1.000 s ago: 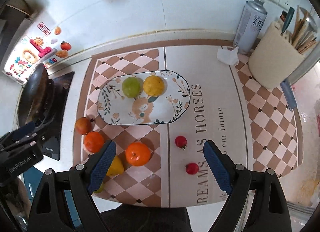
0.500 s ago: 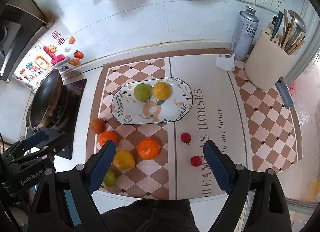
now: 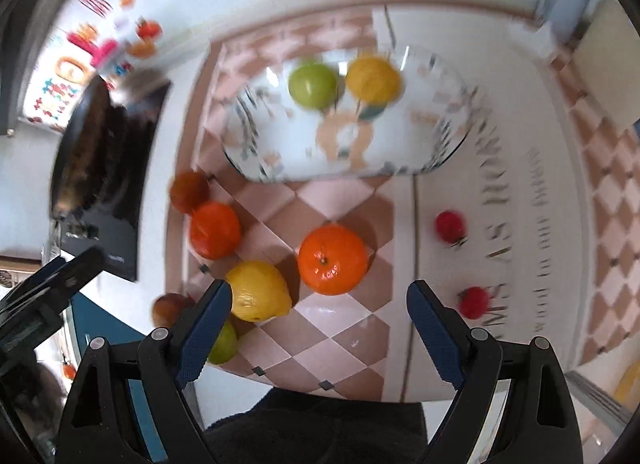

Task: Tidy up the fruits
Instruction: 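Grasp a large yellow citrus with the left tool while the right tool grasps an orange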

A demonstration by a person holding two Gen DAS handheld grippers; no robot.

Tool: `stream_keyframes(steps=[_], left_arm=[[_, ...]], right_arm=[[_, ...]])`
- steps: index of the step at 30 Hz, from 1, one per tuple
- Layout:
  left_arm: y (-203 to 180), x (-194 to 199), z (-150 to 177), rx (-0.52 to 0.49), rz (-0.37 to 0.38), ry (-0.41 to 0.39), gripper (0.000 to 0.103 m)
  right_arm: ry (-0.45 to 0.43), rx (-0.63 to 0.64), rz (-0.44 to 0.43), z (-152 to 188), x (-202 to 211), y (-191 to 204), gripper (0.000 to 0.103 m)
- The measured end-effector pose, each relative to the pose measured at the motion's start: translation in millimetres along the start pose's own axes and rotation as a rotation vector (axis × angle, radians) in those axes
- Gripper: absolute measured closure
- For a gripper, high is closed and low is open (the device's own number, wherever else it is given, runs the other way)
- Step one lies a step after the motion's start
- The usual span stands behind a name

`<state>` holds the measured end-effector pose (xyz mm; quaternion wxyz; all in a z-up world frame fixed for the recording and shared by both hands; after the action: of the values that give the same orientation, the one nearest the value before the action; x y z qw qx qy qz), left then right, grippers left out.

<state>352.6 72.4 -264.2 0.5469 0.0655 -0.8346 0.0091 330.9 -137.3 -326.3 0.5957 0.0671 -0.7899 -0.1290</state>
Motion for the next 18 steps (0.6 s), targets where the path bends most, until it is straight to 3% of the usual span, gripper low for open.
stream_keyframes(steps=[6,8,10,14,18], left_arm=[[6.1,-36.6,34.4,0.067,0.018,0.143,0.009],[1.6,-43.9,40.1,0.071,0.016,0.169,0.009],[-5.0,-49.6,43.9,0.071,0.027,0.192,0.009],[-27.5,-60.5,47.5,0.041,0.064,0.239,0.009],[-51.8,-74.0,56.4,0.075,0.164,0.321,0.009]], right_arm=[[0.086,-0.006,0.044,8.1,-68.2,-14.3,0.014],[0.110,-0.007,0.035,8.2,-85.0,-15.3,0.022],[0.131,0.002,-0.018,11.5,-99.4,-11.8,0.035],[0.136,0.049,-0.008,18.0,-96.9,-14.2,0.038],[0.162,0.001,-0.008,36.1,-87.0,-40.7,0.038]])
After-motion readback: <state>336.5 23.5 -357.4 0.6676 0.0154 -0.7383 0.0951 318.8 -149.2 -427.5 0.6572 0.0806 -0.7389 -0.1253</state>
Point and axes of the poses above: each gripper's, at about its wrist camera, not at the fingertips, and x roughly against the way its jaws point, y to its left, z to its underside, the point moved 8 cm from there along -x, roughly the way its jaws point, and after that the axes turned 9 degrees about -y, right-handed, at the moved point
